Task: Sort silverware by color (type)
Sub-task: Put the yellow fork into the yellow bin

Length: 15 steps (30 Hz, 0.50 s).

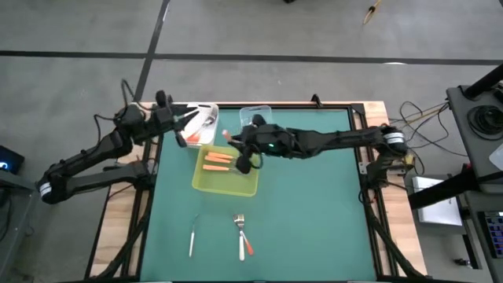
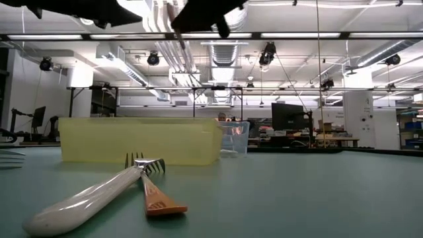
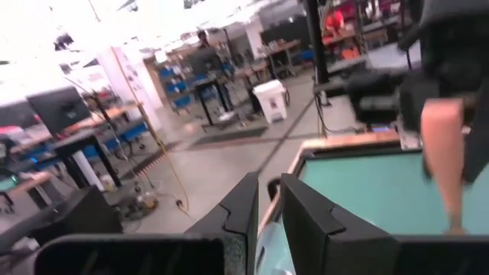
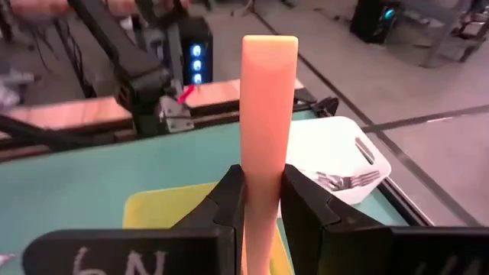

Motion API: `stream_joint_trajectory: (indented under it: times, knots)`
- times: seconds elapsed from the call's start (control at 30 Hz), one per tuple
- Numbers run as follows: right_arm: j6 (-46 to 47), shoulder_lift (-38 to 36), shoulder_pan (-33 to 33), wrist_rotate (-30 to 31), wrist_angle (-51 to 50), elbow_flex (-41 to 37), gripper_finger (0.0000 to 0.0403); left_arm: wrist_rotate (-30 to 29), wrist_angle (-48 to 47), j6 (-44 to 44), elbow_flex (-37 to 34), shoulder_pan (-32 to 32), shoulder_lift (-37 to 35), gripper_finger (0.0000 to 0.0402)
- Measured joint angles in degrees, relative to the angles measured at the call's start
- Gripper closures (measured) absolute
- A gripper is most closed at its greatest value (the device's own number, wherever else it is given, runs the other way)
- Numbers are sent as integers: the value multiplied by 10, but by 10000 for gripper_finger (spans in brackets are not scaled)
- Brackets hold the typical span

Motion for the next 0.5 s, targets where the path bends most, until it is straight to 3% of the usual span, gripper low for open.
stream_joint_trajectory:
  times: [0.5]
  knots:
    - [-34,187,-11,-102,-220,250,354,0,-30,0,-3,0,-36,361]
